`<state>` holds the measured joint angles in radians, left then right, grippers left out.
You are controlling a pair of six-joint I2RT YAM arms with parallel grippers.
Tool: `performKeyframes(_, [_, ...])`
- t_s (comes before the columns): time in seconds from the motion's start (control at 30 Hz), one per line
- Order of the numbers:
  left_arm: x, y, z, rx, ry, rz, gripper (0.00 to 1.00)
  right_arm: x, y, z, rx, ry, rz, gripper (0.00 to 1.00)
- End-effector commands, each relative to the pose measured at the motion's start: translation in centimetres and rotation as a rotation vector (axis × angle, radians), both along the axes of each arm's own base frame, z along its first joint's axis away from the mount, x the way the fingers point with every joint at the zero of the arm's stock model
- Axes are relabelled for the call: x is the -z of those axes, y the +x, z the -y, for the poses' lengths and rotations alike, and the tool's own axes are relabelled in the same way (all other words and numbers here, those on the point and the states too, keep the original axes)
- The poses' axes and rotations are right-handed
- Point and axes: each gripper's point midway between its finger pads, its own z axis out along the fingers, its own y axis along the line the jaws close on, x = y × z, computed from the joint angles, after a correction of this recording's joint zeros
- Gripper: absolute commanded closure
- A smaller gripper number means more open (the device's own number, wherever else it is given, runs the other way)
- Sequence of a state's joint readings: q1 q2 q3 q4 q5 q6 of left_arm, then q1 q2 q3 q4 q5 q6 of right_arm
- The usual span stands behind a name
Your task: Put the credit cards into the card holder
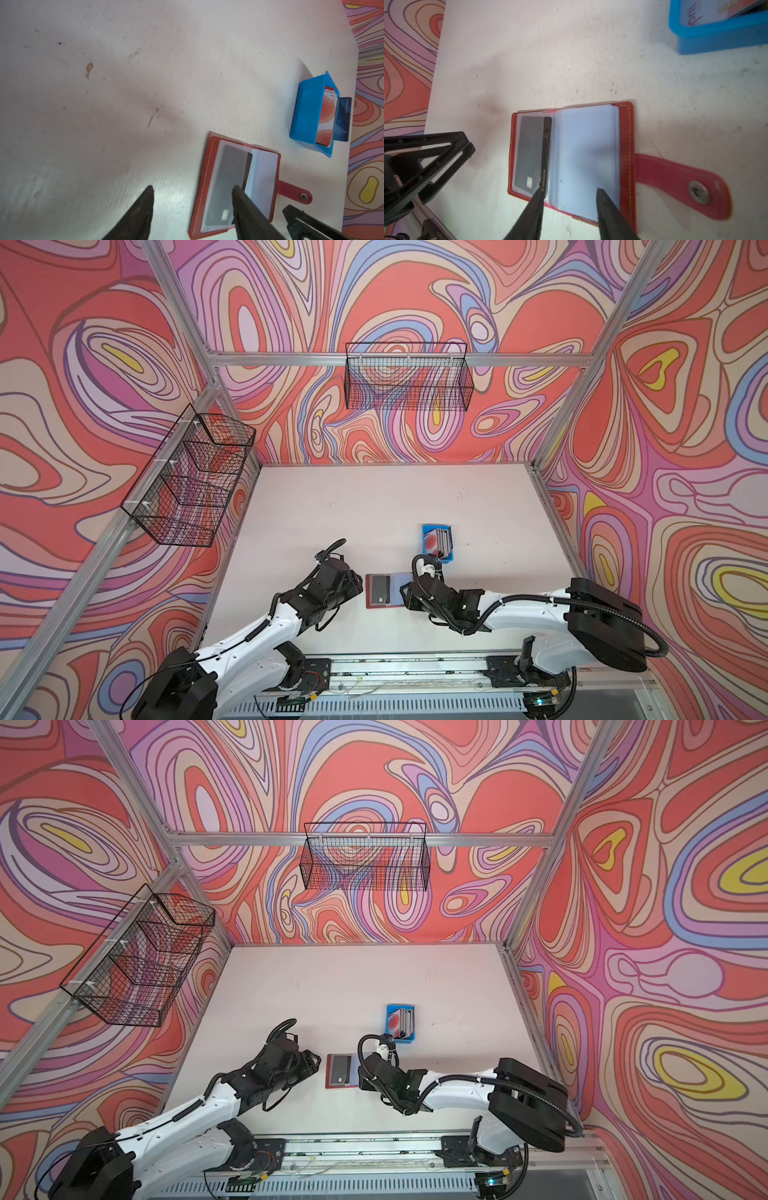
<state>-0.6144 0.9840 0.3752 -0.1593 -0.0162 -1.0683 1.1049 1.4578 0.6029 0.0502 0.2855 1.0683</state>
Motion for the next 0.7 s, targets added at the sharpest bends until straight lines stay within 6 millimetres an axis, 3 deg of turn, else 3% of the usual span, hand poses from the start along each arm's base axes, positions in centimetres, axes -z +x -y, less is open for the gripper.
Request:
performKeyframes(0.0, [0.8,-0.2,0.6,0.000,-0.040,-0.033,0.38,0.4,0.3,0.6,0.038,-0.037,0.001,0.56])
performKeyframes(0.2, [1.0,-0.2,1.8,0.052,-0.053,-0.067,0.38,0.9,0.1,-0.2,0.004,-0.034,-0.009,0.57])
performKeyframes(0.67, [1.2,-0.1,2.0,0.054,-0.064,-0.071,0.38,1.9,0.0,-0.3,-0.002,-0.059,-0.029,0.57])
